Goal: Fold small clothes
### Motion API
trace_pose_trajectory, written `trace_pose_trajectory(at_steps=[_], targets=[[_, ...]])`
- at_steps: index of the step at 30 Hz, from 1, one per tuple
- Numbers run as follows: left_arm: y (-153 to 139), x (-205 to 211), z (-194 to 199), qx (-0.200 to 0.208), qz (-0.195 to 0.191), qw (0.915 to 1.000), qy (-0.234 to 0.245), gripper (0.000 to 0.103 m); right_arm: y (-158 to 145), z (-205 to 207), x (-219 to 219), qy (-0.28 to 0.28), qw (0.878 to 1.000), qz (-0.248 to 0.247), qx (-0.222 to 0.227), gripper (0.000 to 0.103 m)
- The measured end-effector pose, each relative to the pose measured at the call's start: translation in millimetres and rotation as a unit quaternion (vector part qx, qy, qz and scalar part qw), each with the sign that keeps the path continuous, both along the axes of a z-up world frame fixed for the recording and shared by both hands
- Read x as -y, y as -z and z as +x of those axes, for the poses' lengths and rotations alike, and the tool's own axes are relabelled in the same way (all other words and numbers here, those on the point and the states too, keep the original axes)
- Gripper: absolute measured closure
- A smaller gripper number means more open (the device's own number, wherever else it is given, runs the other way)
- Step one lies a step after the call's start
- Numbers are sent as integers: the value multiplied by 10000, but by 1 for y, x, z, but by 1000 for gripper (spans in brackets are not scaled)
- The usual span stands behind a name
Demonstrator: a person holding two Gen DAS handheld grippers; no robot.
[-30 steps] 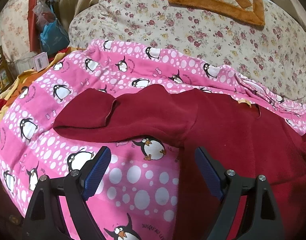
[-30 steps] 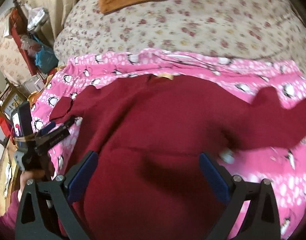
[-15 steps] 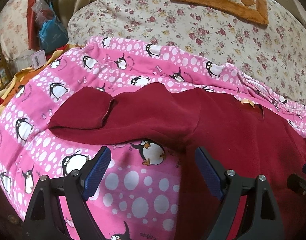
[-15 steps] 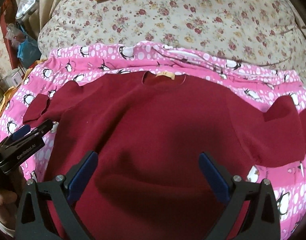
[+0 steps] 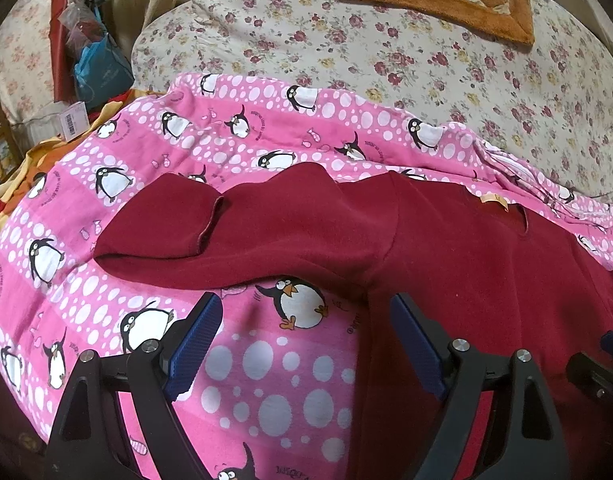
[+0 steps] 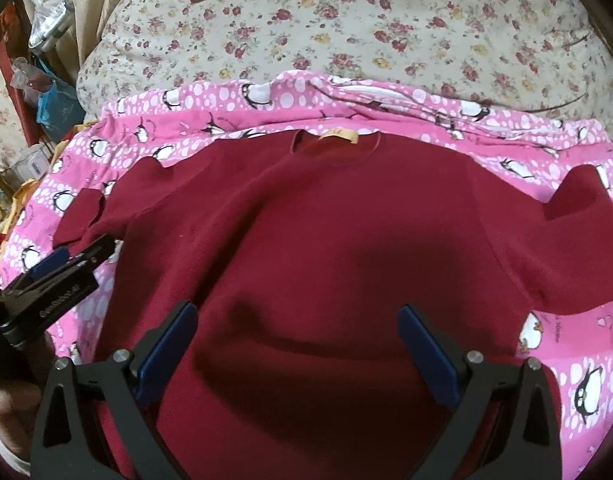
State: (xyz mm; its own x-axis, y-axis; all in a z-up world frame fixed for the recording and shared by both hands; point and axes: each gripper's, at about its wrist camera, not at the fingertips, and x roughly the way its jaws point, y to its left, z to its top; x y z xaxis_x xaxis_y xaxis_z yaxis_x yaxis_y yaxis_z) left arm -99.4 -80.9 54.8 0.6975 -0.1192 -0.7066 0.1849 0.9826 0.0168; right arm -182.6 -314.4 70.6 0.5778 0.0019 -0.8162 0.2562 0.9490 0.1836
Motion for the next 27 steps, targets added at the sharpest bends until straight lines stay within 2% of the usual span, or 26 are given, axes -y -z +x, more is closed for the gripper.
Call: trace_pose_trajectory(at_steps=[9, 27], targets=[[1, 4, 1, -40, -4, 10000, 63, 35, -3, -3, 0, 95, 9995, -300, 84, 1], [3, 11, 1, -30, 68, 9999, 153, 35, 3, -4, -3, 80, 9992, -386, 9, 1]])
